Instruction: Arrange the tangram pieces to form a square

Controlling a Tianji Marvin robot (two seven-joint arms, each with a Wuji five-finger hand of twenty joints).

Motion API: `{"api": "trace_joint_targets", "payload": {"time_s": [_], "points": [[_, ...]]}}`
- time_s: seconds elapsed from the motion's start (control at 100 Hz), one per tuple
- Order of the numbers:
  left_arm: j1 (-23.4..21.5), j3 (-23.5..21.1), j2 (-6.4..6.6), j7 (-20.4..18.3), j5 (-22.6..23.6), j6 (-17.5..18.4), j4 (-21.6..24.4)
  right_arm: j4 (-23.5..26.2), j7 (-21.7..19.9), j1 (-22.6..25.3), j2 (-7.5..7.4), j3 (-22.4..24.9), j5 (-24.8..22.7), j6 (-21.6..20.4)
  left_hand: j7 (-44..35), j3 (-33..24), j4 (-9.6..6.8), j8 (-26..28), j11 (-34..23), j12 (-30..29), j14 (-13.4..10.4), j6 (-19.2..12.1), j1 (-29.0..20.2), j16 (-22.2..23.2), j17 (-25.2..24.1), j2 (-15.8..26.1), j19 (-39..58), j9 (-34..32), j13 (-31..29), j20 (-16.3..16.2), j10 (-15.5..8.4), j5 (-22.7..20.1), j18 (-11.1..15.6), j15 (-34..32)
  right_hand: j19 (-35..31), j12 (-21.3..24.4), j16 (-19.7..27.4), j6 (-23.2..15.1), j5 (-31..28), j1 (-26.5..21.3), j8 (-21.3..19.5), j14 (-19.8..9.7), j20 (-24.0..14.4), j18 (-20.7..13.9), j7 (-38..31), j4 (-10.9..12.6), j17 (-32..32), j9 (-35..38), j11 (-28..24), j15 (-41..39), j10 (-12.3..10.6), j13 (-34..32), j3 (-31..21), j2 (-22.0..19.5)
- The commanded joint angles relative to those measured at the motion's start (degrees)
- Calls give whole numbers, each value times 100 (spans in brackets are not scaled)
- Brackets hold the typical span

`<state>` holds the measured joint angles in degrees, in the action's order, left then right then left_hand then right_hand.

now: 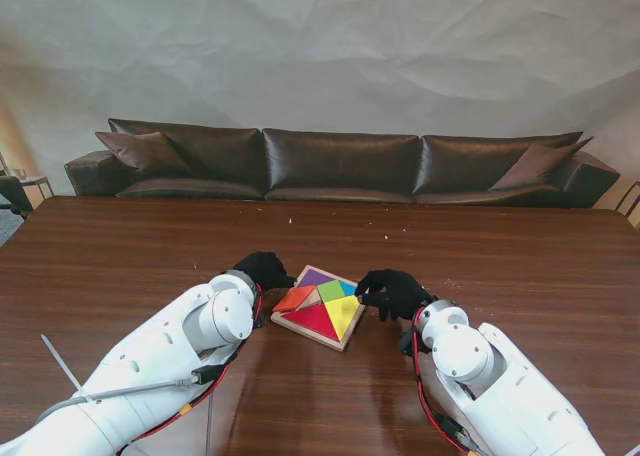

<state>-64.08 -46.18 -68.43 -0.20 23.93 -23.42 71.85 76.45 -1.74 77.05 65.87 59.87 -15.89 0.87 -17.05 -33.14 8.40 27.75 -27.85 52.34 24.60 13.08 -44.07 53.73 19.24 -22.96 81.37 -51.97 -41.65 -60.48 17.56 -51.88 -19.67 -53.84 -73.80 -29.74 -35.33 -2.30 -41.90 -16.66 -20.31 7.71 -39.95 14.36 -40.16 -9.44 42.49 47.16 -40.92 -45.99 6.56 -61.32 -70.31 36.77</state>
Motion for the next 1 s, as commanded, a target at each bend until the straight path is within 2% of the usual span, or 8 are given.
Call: {"api": "trace_joint_targets", "payload": {"time_s": [0.0, 0.21, 0.54, 0.99], "points": [[-35, -17, 65, -184, 18, -7, 85, 7, -94, 12, 14, -23, 8, -5, 65, 145, -250, -120, -162, 168, 184, -17, 156, 138, 50, 269, 147, -171, -192, -147, 91, -186, 44, -397, -284, 86, -14, -4, -102, -24, 78, 26, -115, -83, 10, 83, -1137, -68, 34, -96, 114, 29, 99, -152], [-76, -29, 157, -446, 64, -18, 253, 7, -105, 10, 13, -31, 13, -1, 194, 377, -283, -382, -237, 343, 205, -47, 158, 213, 55, 461, 178, -198, -199, -245, 132, -225, 39, -537, -286, 85, -16, 4, -104, -20, 77, 29, -117, -86, 9, 86, -1137, -64, 33, -98, 127, 30, 105, -159], [-97, 0, 217, -659, 56, -95, 402, 3, -115, 11, 11, -26, 24, -7, 254, 512, -308, -559, -266, 426, 193, -44, 110, 252, 36, 533, 179, -195, -196, -314, 156, -200, 55, -604, -288, 83, -17, -4, -111, -16, 78, 24, -118, -92, 9, 89, -1137, -62, 31, -100, 123, 29, 112, -171], [-7, 194, 230, -825, -17, -140, 351, -8, -120, 10, 12, -22, 40, -13, 364, 628, -327, -791, -260, 479, 190, -54, 65, 278, -17, 574, 153, -119, -141, -366, 173, -103, 93, -623, -290, 83, -19, 4, -118, -16, 78, 24, -120, -92, 10, 92, -1136, -62, 32, -103, 116, 27, 115, -170]]}}
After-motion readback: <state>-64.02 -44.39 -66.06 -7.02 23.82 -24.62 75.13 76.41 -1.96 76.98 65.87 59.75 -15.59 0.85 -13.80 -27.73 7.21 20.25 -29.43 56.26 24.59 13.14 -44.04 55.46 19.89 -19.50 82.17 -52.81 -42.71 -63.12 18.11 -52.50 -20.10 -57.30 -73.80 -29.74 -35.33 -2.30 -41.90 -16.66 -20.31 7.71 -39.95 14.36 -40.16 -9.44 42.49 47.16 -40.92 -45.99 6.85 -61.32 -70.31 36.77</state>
